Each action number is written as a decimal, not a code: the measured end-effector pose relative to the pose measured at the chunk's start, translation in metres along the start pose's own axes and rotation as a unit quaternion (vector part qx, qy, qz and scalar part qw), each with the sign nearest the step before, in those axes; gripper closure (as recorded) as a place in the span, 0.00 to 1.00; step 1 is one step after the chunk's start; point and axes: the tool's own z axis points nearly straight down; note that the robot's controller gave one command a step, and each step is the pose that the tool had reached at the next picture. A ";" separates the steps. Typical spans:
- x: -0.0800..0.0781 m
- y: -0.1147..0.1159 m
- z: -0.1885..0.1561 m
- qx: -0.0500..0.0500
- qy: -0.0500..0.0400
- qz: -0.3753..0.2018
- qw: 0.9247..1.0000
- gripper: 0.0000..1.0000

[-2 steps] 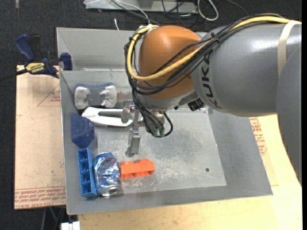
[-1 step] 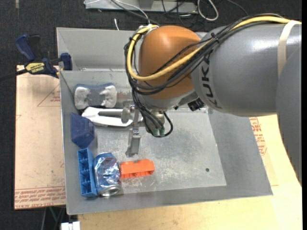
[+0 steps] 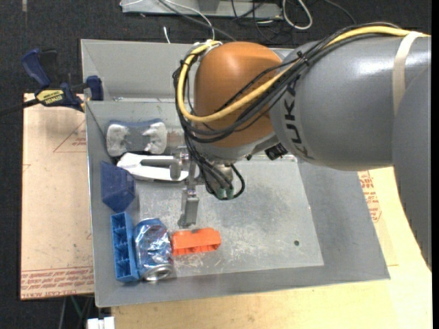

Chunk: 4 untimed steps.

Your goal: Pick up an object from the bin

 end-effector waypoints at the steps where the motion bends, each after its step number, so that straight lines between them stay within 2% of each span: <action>1: 0.024 -0.004 0.123 -0.001 -0.001 -0.059 0.998 0.00; 2: -0.025 -0.037 0.048 -0.003 -0.002 0.049 0.999 0.00; 3: -0.021 -0.057 0.038 -0.005 -0.011 0.068 0.998 0.00; 4: -0.015 -0.050 0.106 -0.004 -0.010 -0.048 0.999 0.00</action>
Offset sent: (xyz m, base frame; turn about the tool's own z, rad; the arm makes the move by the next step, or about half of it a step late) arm 0.0464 -0.0489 -0.0088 0.1652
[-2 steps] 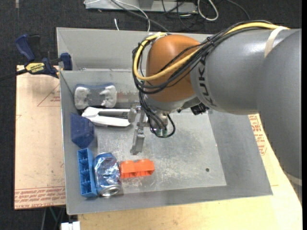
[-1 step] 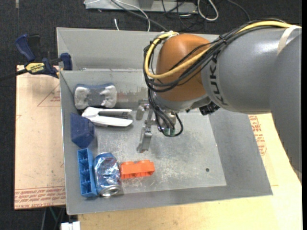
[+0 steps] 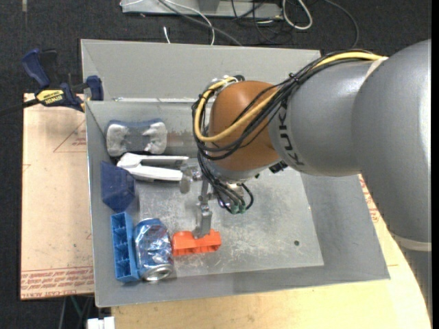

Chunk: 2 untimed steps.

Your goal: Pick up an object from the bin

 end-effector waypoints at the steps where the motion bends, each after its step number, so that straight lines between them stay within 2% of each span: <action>1: 0.054 -0.044 -0.007 0.003 0.006 0.074 0.997 0.00; 2: 0.073 0.011 0.042 -0.001 -0.004 -0.083 0.997 0.00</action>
Offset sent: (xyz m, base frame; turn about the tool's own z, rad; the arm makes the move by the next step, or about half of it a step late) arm -0.0741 0.0000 -0.0426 -0.1625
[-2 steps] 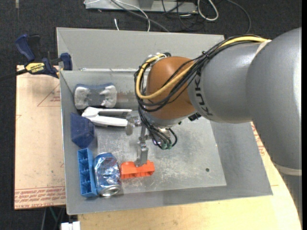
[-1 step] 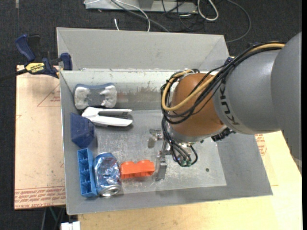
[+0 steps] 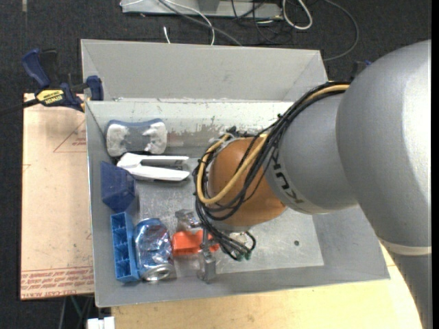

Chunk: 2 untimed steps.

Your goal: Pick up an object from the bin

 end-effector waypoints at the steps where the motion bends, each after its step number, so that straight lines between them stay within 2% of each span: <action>1: -0.009 -0.013 0.006 0.003 0.006 0.107 0.994 1.00; 2: -0.009 -0.013 0.006 0.003 0.006 0.107 0.994 1.00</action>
Offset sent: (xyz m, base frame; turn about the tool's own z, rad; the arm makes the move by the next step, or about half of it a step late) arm 0.0000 0.0000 0.0000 0.0000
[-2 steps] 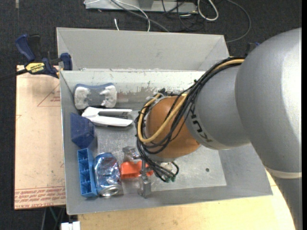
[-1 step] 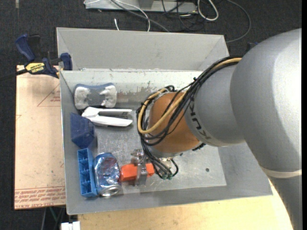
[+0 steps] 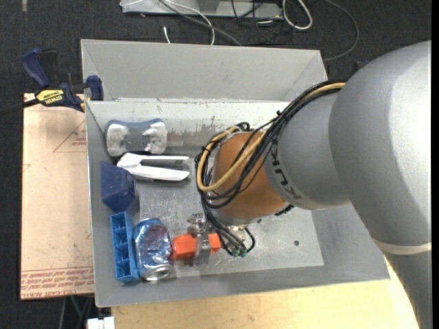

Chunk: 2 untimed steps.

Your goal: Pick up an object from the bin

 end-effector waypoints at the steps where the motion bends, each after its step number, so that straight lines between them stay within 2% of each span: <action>1: -0.002 0.000 -0.047 -0.001 -0.001 0.002 1.000 1.00; 2: 0.002 -0.002 -0.066 0.000 0.002 0.001 1.000 1.00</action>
Offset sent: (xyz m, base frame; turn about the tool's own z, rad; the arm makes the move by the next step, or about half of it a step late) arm -0.0036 -0.0032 0.0655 0.0012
